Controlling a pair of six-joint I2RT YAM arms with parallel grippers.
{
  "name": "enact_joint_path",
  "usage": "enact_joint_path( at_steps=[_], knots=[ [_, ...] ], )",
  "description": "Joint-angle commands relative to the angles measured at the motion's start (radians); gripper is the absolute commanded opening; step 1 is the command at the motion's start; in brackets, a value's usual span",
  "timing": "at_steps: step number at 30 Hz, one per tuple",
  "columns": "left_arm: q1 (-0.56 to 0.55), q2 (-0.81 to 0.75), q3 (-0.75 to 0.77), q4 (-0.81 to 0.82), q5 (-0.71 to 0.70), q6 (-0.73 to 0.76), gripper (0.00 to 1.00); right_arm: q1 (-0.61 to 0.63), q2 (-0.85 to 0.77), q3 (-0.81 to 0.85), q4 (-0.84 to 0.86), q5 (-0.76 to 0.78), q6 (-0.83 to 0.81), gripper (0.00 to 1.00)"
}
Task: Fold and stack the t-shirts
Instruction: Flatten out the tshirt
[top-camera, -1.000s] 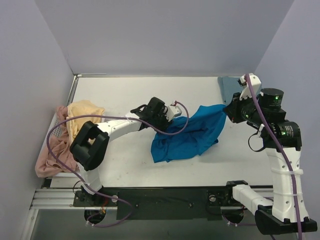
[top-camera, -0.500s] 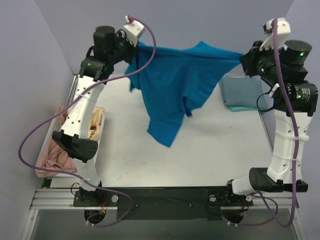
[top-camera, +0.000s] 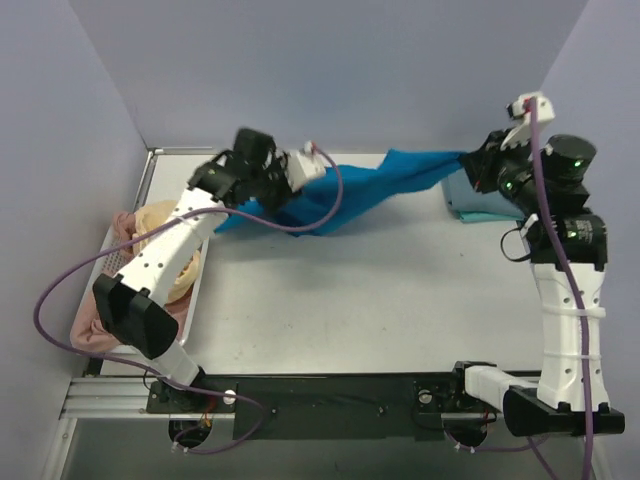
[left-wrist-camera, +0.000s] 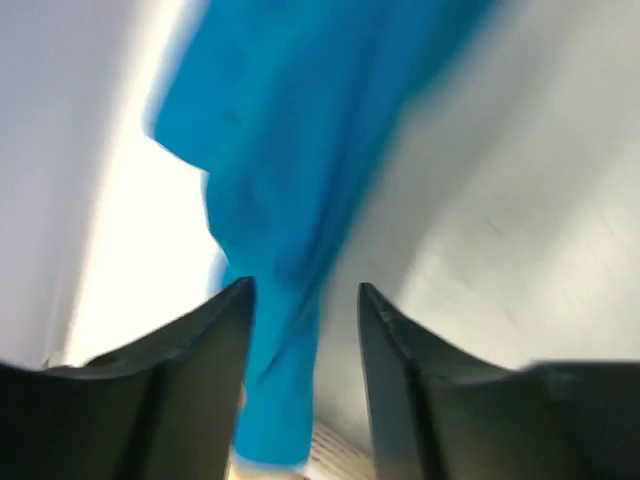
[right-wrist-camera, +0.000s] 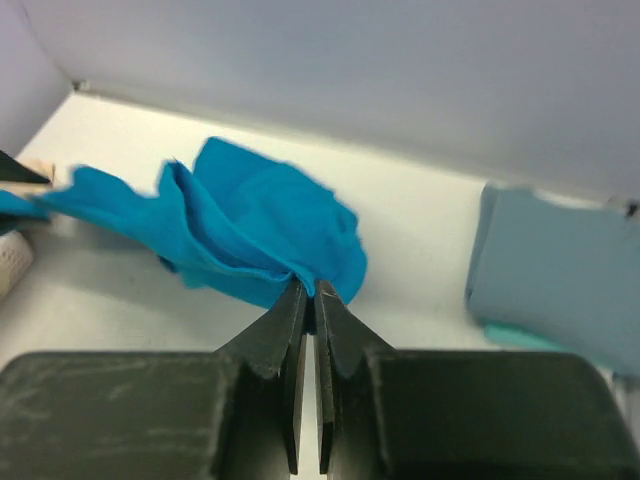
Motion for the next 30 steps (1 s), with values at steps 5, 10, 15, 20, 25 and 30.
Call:
enact_joint_path(
  at_steps=[5, 10, 15, 20, 25, 30],
  knots=[
    [-0.176, -0.102, -0.426, -0.357, 0.342, 0.165, 0.78, -0.014, -0.137, -0.465, 0.065, -0.002, 0.068, 0.0],
    [-0.137, -0.109, -0.515, -0.289, 0.292, 0.133, 0.64, -0.014, -0.166, -0.567, 0.019, 0.029, 0.06, 0.0],
    [-0.025, -0.015, -0.445, -0.087, 0.261, -0.076, 0.52, -0.014, -0.17, -0.599, 0.008, 0.035, 0.045, 0.0],
    [0.085, 0.218, -0.211, -0.066, 0.303, -0.341, 0.57, -0.014, -0.153, -0.608, -0.003, 0.035, 0.045, 0.0],
    [0.093, 0.393, -0.111, -0.038, 0.237, -0.418, 0.55, -0.017, -0.152, -0.619, -0.011, 0.033, 0.039, 0.0],
    [0.099, 0.497, -0.025, -0.053, 0.139, -0.349, 0.54, -0.016, -0.146, -0.628, -0.017, 0.043, 0.028, 0.0]
  ],
)
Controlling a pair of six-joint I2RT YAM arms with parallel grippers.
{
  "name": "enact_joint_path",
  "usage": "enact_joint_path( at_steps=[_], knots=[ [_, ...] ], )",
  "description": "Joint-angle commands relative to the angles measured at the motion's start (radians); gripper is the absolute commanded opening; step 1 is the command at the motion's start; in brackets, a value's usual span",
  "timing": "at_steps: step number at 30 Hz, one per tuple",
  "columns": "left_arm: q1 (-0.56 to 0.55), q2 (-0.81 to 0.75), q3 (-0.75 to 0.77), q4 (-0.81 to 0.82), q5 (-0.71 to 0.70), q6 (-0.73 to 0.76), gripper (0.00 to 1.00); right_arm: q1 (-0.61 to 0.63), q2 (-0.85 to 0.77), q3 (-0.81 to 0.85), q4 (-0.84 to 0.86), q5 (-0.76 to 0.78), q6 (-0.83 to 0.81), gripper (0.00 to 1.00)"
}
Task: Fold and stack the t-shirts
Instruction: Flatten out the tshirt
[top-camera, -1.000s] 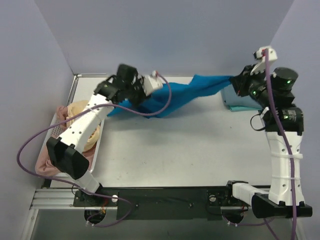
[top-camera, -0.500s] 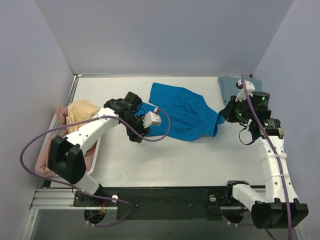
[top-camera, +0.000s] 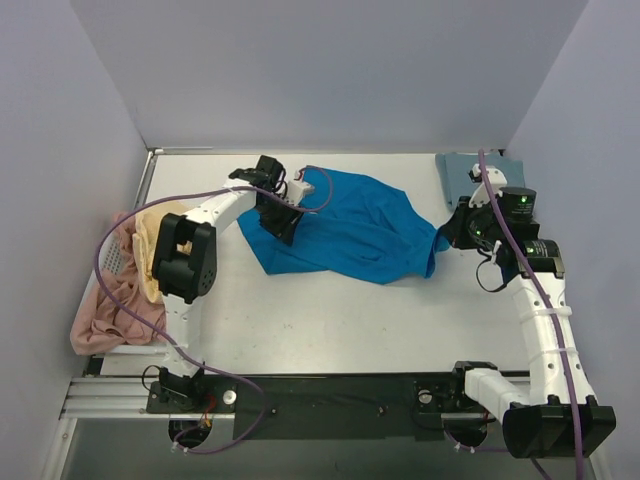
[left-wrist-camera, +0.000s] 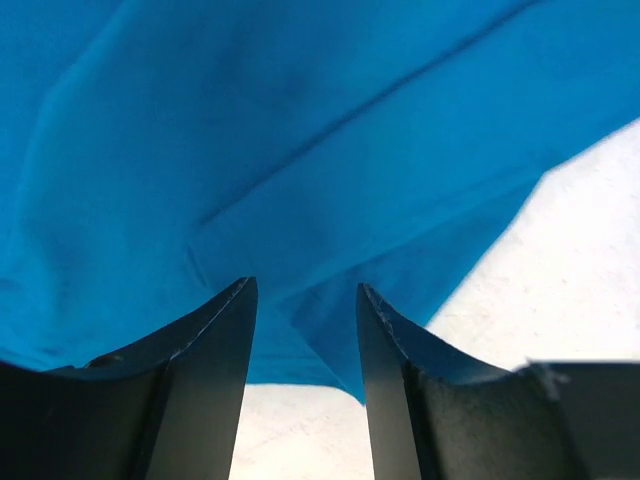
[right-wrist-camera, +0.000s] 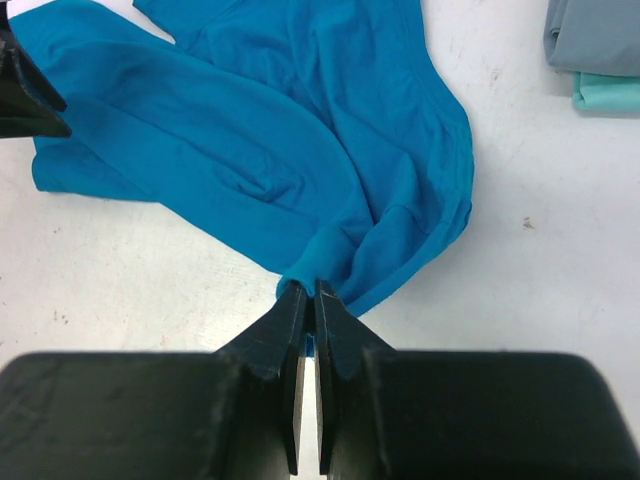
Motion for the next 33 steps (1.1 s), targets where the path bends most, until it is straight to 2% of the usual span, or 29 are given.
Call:
enact_joint_path(
  at_steps=[1, 10, 15, 17, 18, 19, 20, 22, 25, 29, 33],
  knots=[
    [0.005, 0.06, 0.129, -0.003, -0.094, 0.003, 0.54, -0.009, 0.011, -0.007, -0.006, 0.008, -0.019, 0.0],
    [0.006, 0.143, 0.16, 0.037, -0.117, -0.006, 0.54, -0.009, 0.034, -0.001, -0.009, 0.001, -0.024, 0.0],
    [0.009, 0.175, 0.184, -0.021, -0.118, 0.011, 0.54, -0.009, 0.039, 0.008, -0.013, 0.004, -0.03, 0.0],
    [0.009, 0.178, 0.183, -0.036, -0.112, 0.015, 0.48, -0.008, 0.04, 0.013, -0.015, 0.012, -0.03, 0.0],
    [0.009, 0.172, 0.179, -0.04, -0.106, 0.018, 0.37, -0.009, 0.039, 0.011, -0.015, 0.014, -0.03, 0.0],
    [0.01, 0.164, 0.172, -0.04, -0.1, 0.018, 0.31, -0.008, 0.039, 0.013, -0.016, 0.017, -0.03, 0.0],
    [0.012, 0.148, 0.172, -0.04, -0.086, 0.018, 0.16, -0.008, 0.039, 0.011, -0.016, 0.021, -0.03, 0.0],
    [0.016, 0.111, 0.167, -0.036, -0.068, 0.018, 0.0, -0.008, 0.039, 0.016, -0.018, 0.03, -0.03, 0.0],
    [0.03, 0.031, 0.173, -0.024, -0.052, 0.02, 0.0, -0.009, 0.036, 0.036, -0.029, 0.055, -0.027, 0.0],
    [0.091, -0.081, 0.221, -0.03, -0.031, -0.003, 0.0, -0.019, 0.034, 0.14, -0.059, 0.127, -0.007, 0.0],
    [0.163, -0.182, 0.31, -0.073, 0.021, 0.008, 0.0, -0.091, 0.025, 0.264, -0.065, 0.162, 0.019, 0.0]
  ],
)
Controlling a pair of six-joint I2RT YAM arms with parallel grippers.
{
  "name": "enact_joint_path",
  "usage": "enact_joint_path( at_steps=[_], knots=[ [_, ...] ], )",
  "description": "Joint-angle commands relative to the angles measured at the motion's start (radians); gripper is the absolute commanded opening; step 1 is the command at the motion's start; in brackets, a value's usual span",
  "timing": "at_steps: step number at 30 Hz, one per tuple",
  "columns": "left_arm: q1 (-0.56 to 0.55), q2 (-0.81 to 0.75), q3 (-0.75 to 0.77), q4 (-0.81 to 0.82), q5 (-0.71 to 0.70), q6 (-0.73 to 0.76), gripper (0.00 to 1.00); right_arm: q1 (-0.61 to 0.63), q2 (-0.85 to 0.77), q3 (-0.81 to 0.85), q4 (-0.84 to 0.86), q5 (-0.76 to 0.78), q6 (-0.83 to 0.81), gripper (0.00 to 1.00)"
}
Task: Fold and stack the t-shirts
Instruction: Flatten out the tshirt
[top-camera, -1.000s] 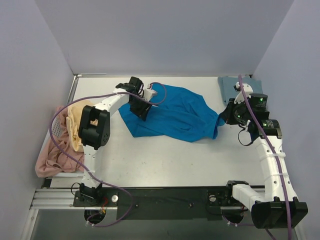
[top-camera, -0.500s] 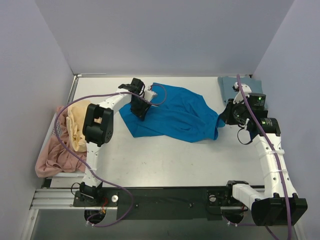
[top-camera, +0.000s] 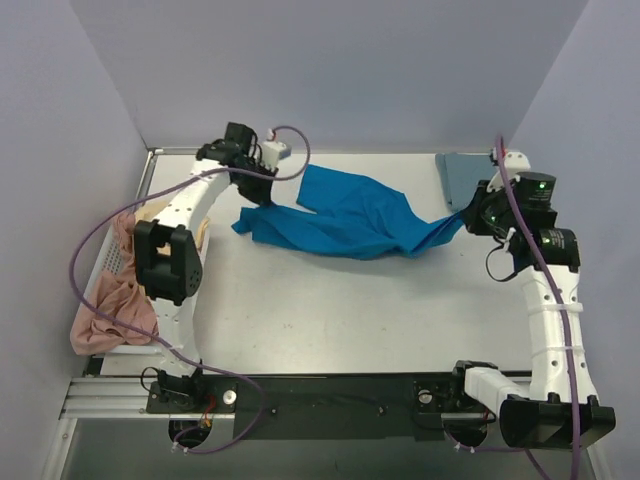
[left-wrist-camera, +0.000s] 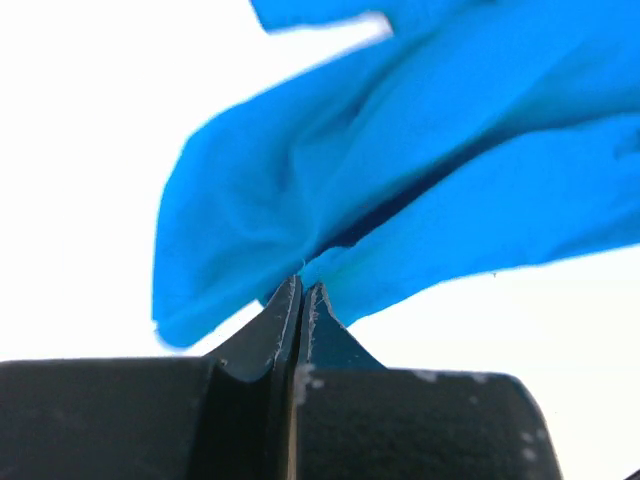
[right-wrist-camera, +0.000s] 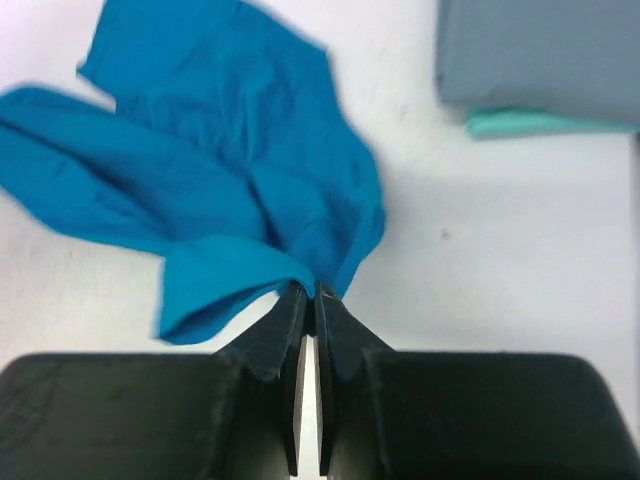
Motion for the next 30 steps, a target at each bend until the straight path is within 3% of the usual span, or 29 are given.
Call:
enact_joint_path(
  at_steps=[1, 7, 10, 13, 16, 20, 30],
  knots=[
    [0.096, -0.206, 0.153, -0.031, 0.07, 0.01, 0.0, -0.07, -0.025, 0.162, 0.005, 0.065, 0.036, 0.0],
    [0.196, -0.379, 0.256, -0.086, 0.148, 0.051, 0.0, -0.122, -0.049, 0.362, 0.004, 0.06, 0.046, 0.0],
    [0.204, -0.462, 0.207, -0.1, 0.161, 0.111, 0.0, -0.122, -0.087, 0.399, 0.016, -0.018, 0.033, 0.0],
    [0.205, -0.58, 0.102, -0.047, 0.177, 0.136, 0.0, -0.122, -0.146, 0.329, 0.069, -0.096, 0.035, 0.0],
    [0.205, -0.591, 0.093, -0.169, 0.182, 0.145, 0.0, -0.121, -0.218, 0.236, 0.088, -0.151, 0.03, 0.0],
    [0.236, -0.644, 0.104, -0.231, 0.154, 0.128, 0.0, -0.121, -0.285, 0.193, 0.07, -0.109, 0.013, 0.0],
    [0.337, -0.585, 0.646, -0.324, 0.064, 0.022, 0.0, -0.089, -0.255, 0.622, 0.008, 0.029, -0.051, 0.0]
  ],
)
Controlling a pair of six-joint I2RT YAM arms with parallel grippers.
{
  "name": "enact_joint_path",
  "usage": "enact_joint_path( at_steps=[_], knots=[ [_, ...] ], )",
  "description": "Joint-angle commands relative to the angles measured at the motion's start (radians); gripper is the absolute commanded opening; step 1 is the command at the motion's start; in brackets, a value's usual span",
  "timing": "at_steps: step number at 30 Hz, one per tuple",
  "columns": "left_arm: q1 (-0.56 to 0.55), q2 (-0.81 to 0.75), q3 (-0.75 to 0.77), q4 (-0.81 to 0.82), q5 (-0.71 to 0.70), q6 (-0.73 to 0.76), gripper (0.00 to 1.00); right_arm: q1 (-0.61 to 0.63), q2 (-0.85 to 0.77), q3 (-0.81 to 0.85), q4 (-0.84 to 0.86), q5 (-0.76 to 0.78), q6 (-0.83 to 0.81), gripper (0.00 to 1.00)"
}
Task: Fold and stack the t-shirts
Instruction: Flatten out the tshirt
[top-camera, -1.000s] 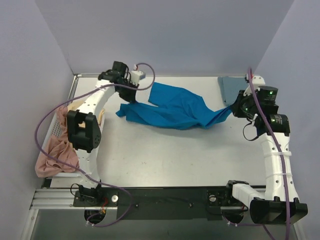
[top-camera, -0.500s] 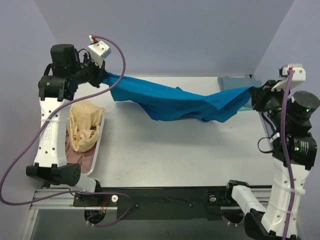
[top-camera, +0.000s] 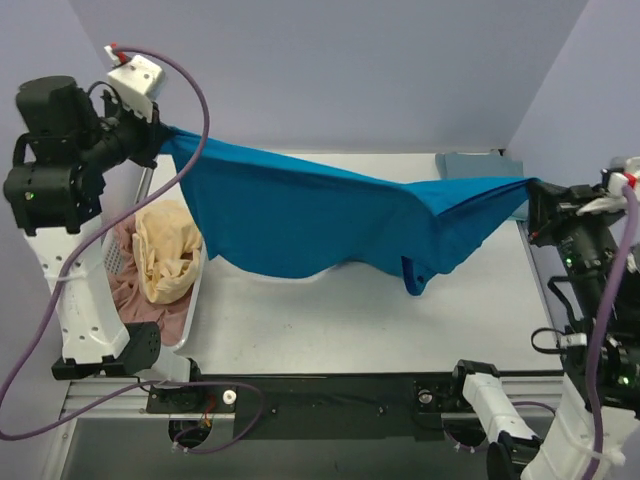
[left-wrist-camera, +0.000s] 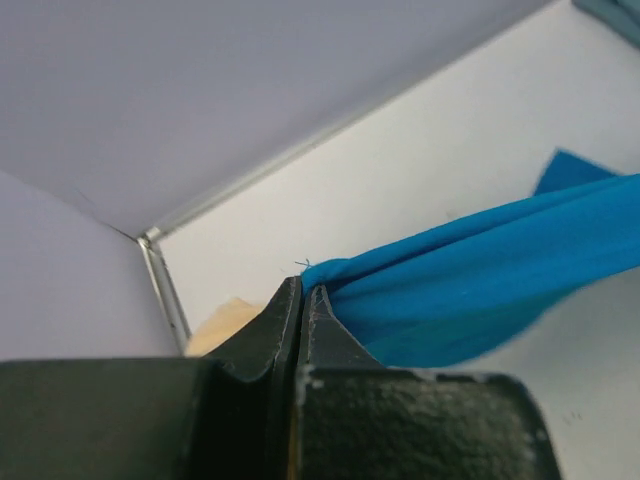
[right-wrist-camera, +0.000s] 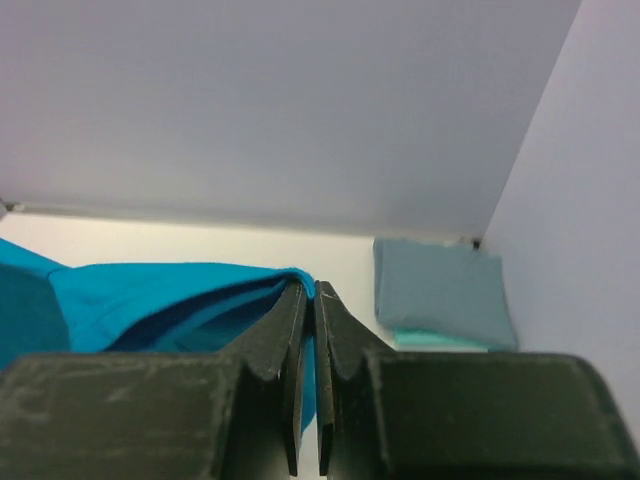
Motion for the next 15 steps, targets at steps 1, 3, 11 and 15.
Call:
enact_joint_path(
  at_steps=[1, 3, 11, 15],
  knots=[
    [0.019, 0.001, 0.226, 0.016, -0.061, -0.046, 0.0, 0.023, 0.018, 0.183, 0.068, 0.07, -0.062, 0.0],
    [0.024, 0.027, 0.272, 0.019, -0.077, -0.062, 0.0, 0.033, 0.05, 0.234, 0.078, 0.068, -0.077, 0.0],
    [0.028, 0.234, 0.386, 0.125, -0.075, -0.149, 0.0, 0.034, 0.294, 0.231, 0.303, -0.045, -0.026, 0.0],
    [0.027, 0.38, 0.466, 0.267, -0.092, -0.203, 0.0, 0.034, 0.556, 0.358, 0.412, -0.124, 0.068, 0.0]
  ],
)
